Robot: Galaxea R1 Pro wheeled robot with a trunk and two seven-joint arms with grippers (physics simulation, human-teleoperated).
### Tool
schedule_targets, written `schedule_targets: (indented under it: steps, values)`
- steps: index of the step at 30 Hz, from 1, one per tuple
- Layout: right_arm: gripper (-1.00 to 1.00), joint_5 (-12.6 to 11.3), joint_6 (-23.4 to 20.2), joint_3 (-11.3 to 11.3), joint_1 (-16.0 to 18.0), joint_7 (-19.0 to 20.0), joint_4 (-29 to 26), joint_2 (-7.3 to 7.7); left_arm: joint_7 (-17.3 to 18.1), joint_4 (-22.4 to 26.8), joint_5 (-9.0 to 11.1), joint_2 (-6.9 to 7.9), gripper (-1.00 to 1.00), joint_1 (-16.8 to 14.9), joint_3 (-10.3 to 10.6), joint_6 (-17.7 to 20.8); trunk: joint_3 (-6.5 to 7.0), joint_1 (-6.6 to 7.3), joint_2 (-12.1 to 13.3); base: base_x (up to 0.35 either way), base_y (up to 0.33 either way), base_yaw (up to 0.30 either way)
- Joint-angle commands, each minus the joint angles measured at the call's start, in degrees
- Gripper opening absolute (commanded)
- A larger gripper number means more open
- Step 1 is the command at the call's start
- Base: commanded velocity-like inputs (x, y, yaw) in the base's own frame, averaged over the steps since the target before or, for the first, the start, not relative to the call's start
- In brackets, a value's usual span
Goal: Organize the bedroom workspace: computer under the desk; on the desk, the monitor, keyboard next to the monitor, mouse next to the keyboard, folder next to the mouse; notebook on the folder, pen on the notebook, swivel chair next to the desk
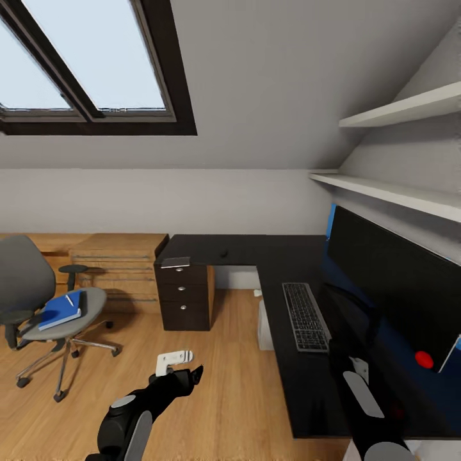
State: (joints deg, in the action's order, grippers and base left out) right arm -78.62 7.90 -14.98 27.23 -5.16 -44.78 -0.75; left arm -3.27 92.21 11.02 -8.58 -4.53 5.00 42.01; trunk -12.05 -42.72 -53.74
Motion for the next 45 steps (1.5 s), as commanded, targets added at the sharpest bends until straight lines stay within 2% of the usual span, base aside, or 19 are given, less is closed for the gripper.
schedule_targets:
  steps: [1, 3, 6, 9, 11, 14, 23, 27, 31, 45]
  values:
    - [1.00, -0.46, 0.21, 0.83, 0.03, -0.02, -0.19, -0.03, -0.40, -0.13, 0.50, 0.05, 1.00, -0.04, -0.12, 0.25, -0.09, 0.03, -0.07, -0.319, 0.098, 0.000]
    - [1.00, 0.18, 0.21, 4.62, 0.03, 0.18, -0.37, -0.02, -0.52, -0.52, 0.44, 0.10, 1.00, -0.04, -1.15, 0.13, -0.09, 0.03, -0.07, -0.285, 0.168, 0.000]
    - [1.00, 2.76, 0.40, 15.26, 0.02, 0.37, -0.69, -0.02, -0.57, -0.78, 0.35, 0.15, 1.00, -0.04, -3.86, -0.09, -0.09, 0.03, -0.07, -0.182, 0.256, 0.000]
    - [1.00, 3.79, 0.49, 21.35, 0.03, 1.35, -1.98, -0.09, -0.59, -0.86, 0.33, 0.24, 1.00, -0.04, -5.06, -0.14, -0.09, 0.03, -0.07, -0.068, 0.300, 0.000]
    - [1.00, 4.08, 0.52, 23.31, 0.03, 2.47, -2.75, -0.22, -0.59, -0.88, 0.32, 0.24, 1.00, -0.04, -5.64, -0.21, -0.09, 0.03, -0.07, -0.025, 0.316, 0.000]
    - [1.00, 4.26, 0.53, 24.18, 0.04, 3.01, -3.12, -0.28, -0.59, -0.89, 0.32, 0.23, 1.00, -0.04, -5.92, -0.23, -0.09, 0.03, -0.07, -0.009, 0.324, 0.000]
    - [1.00, 3.94, 0.68, 24.48, 0.04, 3.32, -3.37, -0.53, -0.59, -0.89, 0.25, 0.23, 1.00, -0.04, -5.99, -0.25, -0.09, 0.03, -0.07, -0.002, 0.331, 0.000]
    - [1.00, 3.81, 0.71, 24.55, 0.04, 3.77, -3.38, -1.60, -0.59, -0.89, 0.24, 0.16, 1.00, -0.04, -5.97, -0.26, -0.09, 0.03, -0.07, 0.025, 0.329, 0.000]
    - [1.00, 3.82, 0.71, 24.42, 0.02, 3.76, -3.38, -1.75, -0.59, -1.34, 0.23, 0.15, 1.00, -0.04, -5.96, -0.26, -0.09, 0.03, -0.07, 0.194, 0.264, 0.000]
    - [1.00, 4.22, 0.78, 24.16, 0.03, 3.48, -3.34, -1.57, -0.56, -2.75, 0.05, 0.04, 1.00, -0.04, -5.83, -0.39, -0.09, 0.03, -0.07, 0.326, 0.019, 0.000]
